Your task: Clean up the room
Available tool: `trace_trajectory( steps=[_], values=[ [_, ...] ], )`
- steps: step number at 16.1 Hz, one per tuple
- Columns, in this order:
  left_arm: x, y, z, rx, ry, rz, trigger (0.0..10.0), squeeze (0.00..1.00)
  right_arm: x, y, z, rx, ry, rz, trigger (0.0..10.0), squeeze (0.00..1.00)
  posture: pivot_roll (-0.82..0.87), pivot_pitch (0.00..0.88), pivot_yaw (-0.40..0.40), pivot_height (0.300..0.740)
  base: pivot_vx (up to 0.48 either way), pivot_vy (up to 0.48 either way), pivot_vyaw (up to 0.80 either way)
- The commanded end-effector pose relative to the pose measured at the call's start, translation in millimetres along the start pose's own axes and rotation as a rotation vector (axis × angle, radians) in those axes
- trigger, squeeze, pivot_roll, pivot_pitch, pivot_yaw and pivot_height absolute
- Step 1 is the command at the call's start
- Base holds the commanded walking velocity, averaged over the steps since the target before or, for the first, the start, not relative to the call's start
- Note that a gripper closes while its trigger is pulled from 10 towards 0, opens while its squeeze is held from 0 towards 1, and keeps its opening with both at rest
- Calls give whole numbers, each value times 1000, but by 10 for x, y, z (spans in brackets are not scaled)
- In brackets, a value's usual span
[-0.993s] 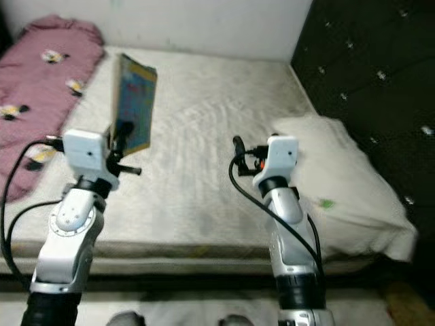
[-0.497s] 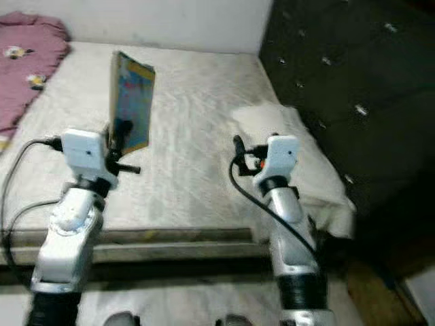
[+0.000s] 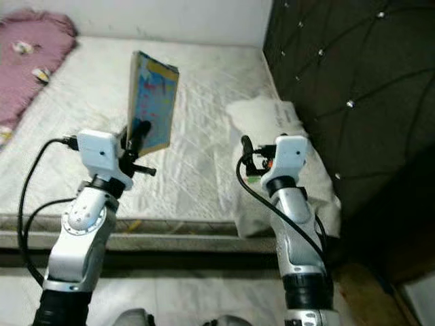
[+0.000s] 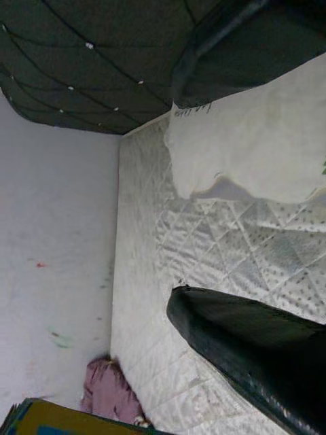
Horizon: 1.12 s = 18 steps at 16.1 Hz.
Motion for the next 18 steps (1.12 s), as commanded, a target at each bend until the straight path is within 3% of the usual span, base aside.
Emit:
trace_trajectory(
  steps=[1, 12, 18],
  values=[
    [145, 14, 12, -10, 61, 3, 10000, 0, 61, 7, 10, -3, 16, -7, 10000, 0, -23, 0, -72, 740, 270, 0, 0],
    [133, 16, 17, -16, 55, 3, 10000, 0, 63, 14, 17, -8, 18, -10, 10000, 0, -24, 0, -72, 740, 269, 0, 0],
    [-34, -95, -17, 60, -20, 16, 10000, 0, 52, 35, 20, -10, 12, -20, 10000, 0, -16, 0, -79, 740, 0, 0, 0]
  ],
)
Point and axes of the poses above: a point about 5 cm out from each wrist's last joint towards the gripper, its own z axis pointing out of the wrist towards the gripper, its own x axis along the axis of the wrist's last joint, y = z × x, the point moved 4 cm from there along z, pointing out of the wrist towards the gripper, and after that the axes turned 8 degrees about -z, right-handed, at the moved point
